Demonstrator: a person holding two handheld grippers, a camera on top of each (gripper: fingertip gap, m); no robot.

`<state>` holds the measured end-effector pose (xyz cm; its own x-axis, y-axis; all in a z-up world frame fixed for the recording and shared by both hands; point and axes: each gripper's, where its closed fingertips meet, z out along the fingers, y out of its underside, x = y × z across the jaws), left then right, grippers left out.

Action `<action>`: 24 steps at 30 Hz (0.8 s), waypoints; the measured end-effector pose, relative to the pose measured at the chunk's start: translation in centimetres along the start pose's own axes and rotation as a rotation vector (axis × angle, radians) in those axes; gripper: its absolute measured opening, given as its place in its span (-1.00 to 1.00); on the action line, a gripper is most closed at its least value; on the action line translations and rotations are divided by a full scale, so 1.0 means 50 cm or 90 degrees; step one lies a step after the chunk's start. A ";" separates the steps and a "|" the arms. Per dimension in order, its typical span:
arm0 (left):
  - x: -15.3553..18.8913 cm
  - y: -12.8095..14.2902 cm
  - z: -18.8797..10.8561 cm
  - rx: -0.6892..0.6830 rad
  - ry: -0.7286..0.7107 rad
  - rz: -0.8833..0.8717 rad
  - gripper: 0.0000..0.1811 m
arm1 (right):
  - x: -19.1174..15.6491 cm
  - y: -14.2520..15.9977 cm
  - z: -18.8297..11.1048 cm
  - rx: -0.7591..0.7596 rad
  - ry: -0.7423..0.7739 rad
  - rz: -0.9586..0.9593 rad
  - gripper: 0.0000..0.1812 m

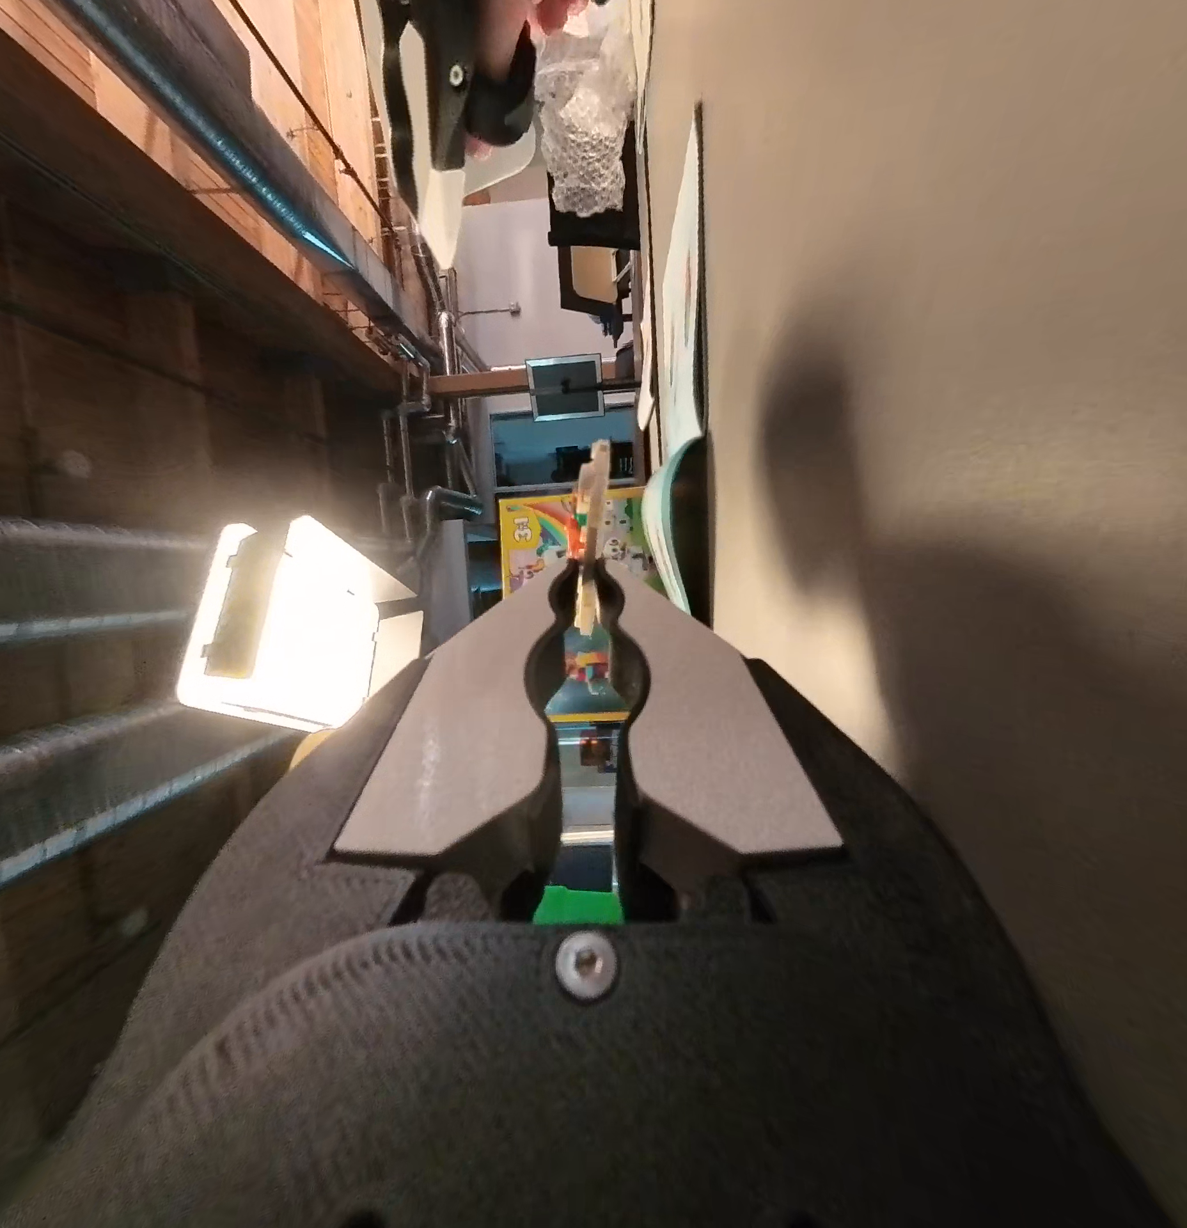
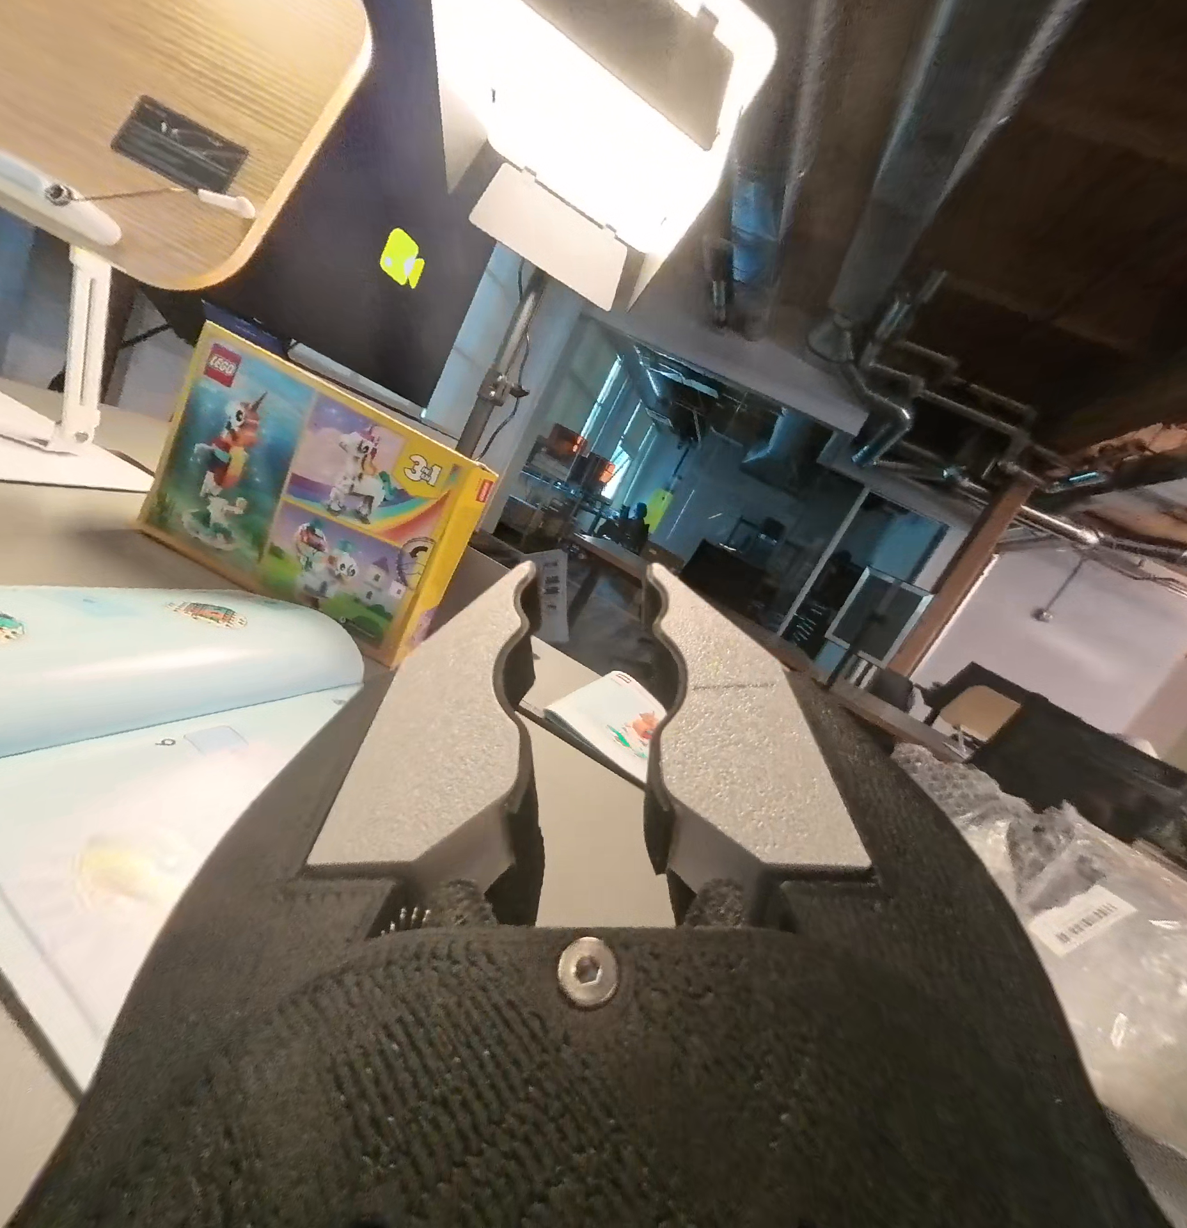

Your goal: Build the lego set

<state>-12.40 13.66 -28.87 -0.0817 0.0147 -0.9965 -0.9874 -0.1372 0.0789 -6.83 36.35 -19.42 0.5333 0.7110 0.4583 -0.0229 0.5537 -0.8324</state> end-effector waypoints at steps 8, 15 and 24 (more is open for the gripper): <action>0.016 0.000 0.004 -0.008 0.043 -0.066 -0.96 | -0.011 -0.020 -0.009 0.030 -0.030 0.021 -0.73; 0.013 0.023 0.005 -0.025 0.046 -0.091 -0.96 | -0.014 -0.015 -0.007 0.024 -0.040 0.037 -0.75; 0.061 -0.011 -0.019 0.047 0.179 -0.121 -0.95 | -0.034 -0.015 -0.003 0.022 -0.064 0.020 -0.77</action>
<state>-11.96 12.82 -31.97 0.1354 -0.2424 -0.9607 -0.9893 -0.0868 -0.1175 -7.57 34.66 -19.63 0.4448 0.7671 0.4622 -0.0684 0.5437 -0.8365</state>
